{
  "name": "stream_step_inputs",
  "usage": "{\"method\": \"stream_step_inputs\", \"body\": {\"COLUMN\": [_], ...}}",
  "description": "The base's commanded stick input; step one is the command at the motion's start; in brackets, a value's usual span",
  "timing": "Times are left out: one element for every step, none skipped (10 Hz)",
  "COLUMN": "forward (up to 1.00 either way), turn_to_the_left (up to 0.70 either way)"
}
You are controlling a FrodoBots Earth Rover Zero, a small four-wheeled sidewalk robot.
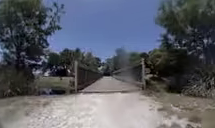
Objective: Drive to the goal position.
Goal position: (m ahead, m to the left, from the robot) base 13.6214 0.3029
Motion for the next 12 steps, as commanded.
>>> {"method": "stream_step_inputs", "body": {"forward": [0.70, 0.70, 0.70, 0.70, 0.70, 0.70, 0.70, 0.70, 0.70, 0.70, 0.70, 0.70], "turn_to_the_left": [0.00, 0.00, 0.00, 0.00, 0.00, 0.00, 0.00, 0.00, 0.00, 0.00, 0.00, 0.00]}}
